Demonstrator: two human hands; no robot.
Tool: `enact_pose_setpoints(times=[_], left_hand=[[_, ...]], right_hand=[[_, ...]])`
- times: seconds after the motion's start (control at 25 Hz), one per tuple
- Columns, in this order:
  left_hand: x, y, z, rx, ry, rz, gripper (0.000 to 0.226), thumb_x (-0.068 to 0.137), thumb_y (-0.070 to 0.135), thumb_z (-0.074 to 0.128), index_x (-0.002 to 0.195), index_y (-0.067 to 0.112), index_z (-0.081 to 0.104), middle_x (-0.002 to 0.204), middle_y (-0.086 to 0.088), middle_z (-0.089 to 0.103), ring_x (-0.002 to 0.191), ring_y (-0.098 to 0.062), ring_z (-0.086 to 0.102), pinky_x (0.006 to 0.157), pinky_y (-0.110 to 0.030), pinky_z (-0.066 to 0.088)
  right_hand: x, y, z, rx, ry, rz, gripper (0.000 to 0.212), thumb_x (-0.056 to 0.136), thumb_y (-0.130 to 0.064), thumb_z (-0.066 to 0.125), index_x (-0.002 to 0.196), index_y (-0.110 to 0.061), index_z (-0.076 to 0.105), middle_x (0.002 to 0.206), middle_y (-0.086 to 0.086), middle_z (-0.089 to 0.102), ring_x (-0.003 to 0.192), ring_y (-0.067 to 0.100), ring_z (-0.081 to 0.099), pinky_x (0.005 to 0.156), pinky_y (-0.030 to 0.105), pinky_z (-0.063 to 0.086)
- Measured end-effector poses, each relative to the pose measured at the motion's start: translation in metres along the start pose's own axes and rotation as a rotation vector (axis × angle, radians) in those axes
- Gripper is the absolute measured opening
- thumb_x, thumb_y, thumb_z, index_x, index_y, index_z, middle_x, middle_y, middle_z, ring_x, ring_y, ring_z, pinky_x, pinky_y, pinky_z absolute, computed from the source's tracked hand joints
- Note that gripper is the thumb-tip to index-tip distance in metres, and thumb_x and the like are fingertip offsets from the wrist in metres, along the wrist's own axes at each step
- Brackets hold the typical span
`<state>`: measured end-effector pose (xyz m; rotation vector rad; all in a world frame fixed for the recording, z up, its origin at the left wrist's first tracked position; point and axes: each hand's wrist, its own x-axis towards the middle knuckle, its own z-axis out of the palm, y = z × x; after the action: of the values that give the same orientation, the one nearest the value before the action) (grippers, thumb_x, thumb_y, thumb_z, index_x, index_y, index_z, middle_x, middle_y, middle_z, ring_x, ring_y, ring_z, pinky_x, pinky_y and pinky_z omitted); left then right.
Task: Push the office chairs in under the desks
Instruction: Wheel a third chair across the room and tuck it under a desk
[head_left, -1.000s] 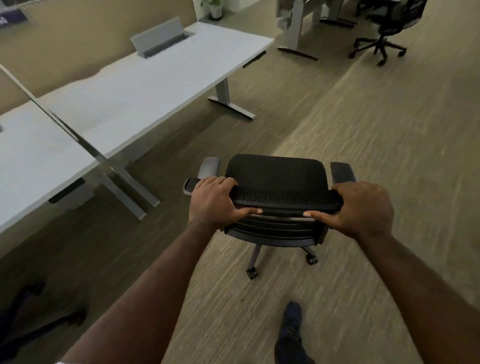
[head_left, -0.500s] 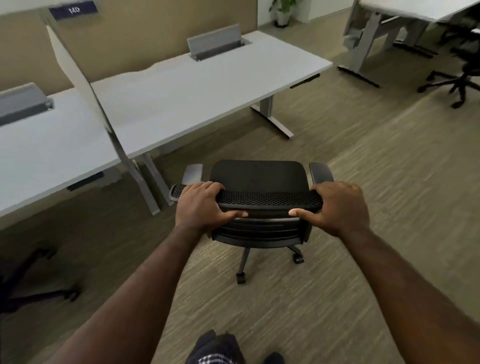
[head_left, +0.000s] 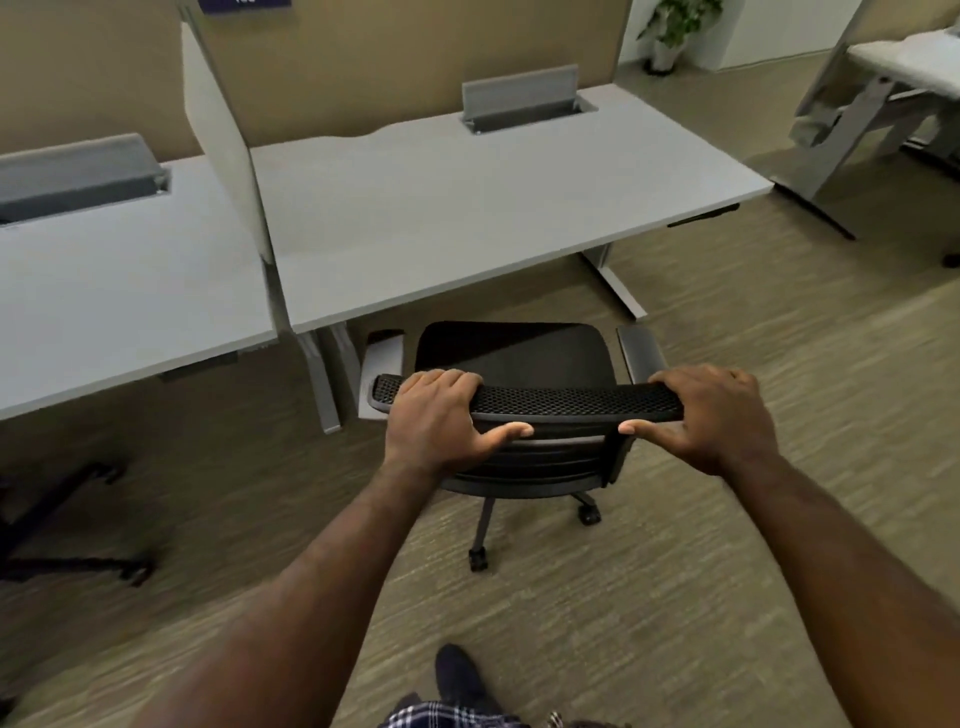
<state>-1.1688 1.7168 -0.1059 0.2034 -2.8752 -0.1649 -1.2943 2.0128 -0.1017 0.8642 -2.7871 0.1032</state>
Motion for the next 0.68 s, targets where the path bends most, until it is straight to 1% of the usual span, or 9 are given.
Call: enact_pose_setpoints(times=[0.04,0.16,0.24,0.44,0.56,0.68], left_hand=[[0.002,-0.002,0.0,0.002,-0.016,0.005,0.086,0.073,0.093,0.031,0.109,0.022,0.066,0.106,0.003,0.069,0.103,-0.018,0.061,0.093,-0.036,0.042],[0.028,-0.015,0.003,-0.008,-0.057,-0.034,0.086,0.076,0.09,0.03,0.119,0.023,0.063,0.114,0.003,0.067,0.11,-0.018,0.058,0.099,-0.037,0.039],[0.04,-0.02,0.002,-0.021,-0.081,-0.053,0.085,0.077,0.089,0.031,0.122,0.024,0.061,0.116,0.003,0.065,0.112,-0.017,0.056,0.101,-0.036,0.037],[0.074,-0.031,0.006,-0.009,-0.099,-0.146,0.086,0.077,0.088,0.033,0.127,0.023,0.058,0.121,0.003,0.064,0.116,-0.017,0.054,0.104,-0.036,0.035],[0.094,-0.033,0.01,-0.002,-0.104,-0.216,0.087,0.076,0.089,0.032,0.128,0.023,0.057,0.122,0.003,0.064,0.116,-0.017,0.054,0.105,-0.037,0.035],[0.107,-0.035,0.012,-0.001,-0.106,-0.267,0.087,0.075,0.09,0.032,0.128,0.025,0.057,0.123,0.003,0.063,0.118,-0.017,0.053,0.106,-0.037,0.034]], right_hand=[[0.005,0.0,0.001,0.003,-0.012,-0.01,0.089,0.068,-0.096,0.027,0.106,-0.026,0.065,0.098,-0.001,0.068,0.094,0.025,0.06,0.083,0.039,0.034],[0.055,0.008,0.008,0.01,-0.129,-0.066,0.098,0.066,-0.098,0.021,0.118,-0.026,0.062,0.109,0.0,0.068,0.102,0.024,0.059,0.09,0.041,0.037],[0.079,0.008,0.01,0.0,-0.157,-0.106,0.103,0.065,-0.099,0.017,0.122,-0.026,0.061,0.113,0.0,0.067,0.104,0.024,0.058,0.092,0.043,0.037],[0.137,0.011,0.022,0.012,-0.137,-0.183,0.102,0.064,-0.099,0.014,0.12,-0.029,0.061,0.111,-0.003,0.067,0.103,0.022,0.058,0.092,0.042,0.036],[0.171,0.019,0.031,0.024,-0.167,-0.222,0.103,0.063,-0.101,0.012,0.12,-0.03,0.061,0.11,-0.003,0.067,0.102,0.021,0.057,0.092,0.041,0.037],[0.197,0.021,0.036,0.018,-0.148,-0.267,0.102,0.063,-0.101,0.014,0.118,-0.03,0.062,0.107,-0.003,0.067,0.1,0.021,0.058,0.09,0.041,0.039]])
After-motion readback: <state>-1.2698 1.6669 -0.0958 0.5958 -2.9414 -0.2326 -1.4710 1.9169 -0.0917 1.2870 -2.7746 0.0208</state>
